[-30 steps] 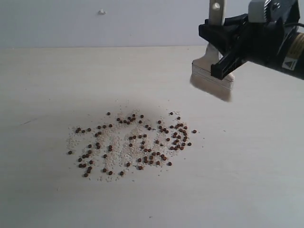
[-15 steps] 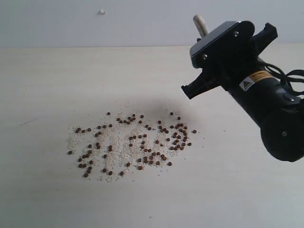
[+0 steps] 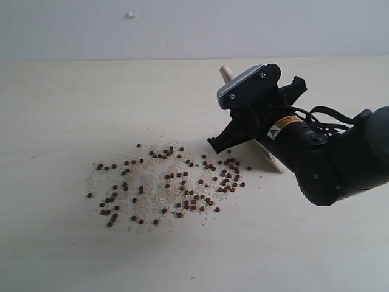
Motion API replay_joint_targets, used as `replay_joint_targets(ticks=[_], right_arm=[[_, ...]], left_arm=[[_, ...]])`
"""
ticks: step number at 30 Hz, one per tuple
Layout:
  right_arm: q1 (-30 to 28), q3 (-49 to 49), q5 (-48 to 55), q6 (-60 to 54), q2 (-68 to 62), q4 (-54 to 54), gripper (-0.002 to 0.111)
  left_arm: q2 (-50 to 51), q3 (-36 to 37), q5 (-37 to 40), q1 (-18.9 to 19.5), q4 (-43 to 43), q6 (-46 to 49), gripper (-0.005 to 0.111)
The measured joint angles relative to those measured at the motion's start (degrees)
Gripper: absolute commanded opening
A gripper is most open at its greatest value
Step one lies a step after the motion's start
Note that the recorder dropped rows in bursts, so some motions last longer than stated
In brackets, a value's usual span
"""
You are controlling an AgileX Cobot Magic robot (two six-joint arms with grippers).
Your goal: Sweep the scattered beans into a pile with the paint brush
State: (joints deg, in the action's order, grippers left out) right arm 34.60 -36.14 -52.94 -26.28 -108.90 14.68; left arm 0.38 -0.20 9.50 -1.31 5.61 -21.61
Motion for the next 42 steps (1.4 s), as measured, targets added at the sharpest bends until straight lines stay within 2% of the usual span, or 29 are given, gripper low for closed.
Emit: replay_joint_targets(ticks=[18, 24, 26, 30, 33, 37, 39, 42], right_arm=[[0.0, -2.4, 1.5, 32.2, 0.2, -15.7, 0.000], [0.0, -4.6, 2.6, 37.1, 0.8, -17.3, 0.000], [0.0, -4.6, 3.4, 34.4, 3.8, -16.5, 0.000], [0.0, -4.7, 6.6, 21.8, 12.2, -10.2, 0.000], [0.0, -4.8, 8.5, 5.5, 14.7, 0.7, 0.000], [0.0, -4.8, 3.7, 0.7, 6.5, -0.8, 0.000], [0.0, -5.0, -2.7, 0.5, -1.0, -3.3, 0.000], [0.0, -7.7, -3.8, 2.7, -5.9, -5.3, 0.000]], left_arm=[[0.0, 0.0, 0.0, 0.0, 0.0, 0.0, 0.000], [0.0, 0.0, 0.0, 0.0, 0.0, 0.0, 0.000], [0.0, 0.0, 0.0, 0.0, 0.0, 0.0, 0.000], [0.0, 0.0, 0.0, 0.0, 0.0, 0.0, 0.000], [0.0, 0.0, 0.0, 0.0, 0.0, 0.0, 0.000], [0.0, 0.0, 0.0, 0.0, 0.0, 0.0, 0.000], [0.0, 0.0, 0.0, 0.0, 0.0, 0.0, 0.000], [0.0, 0.0, 0.0, 0.0, 0.0, 0.0, 0.000]])
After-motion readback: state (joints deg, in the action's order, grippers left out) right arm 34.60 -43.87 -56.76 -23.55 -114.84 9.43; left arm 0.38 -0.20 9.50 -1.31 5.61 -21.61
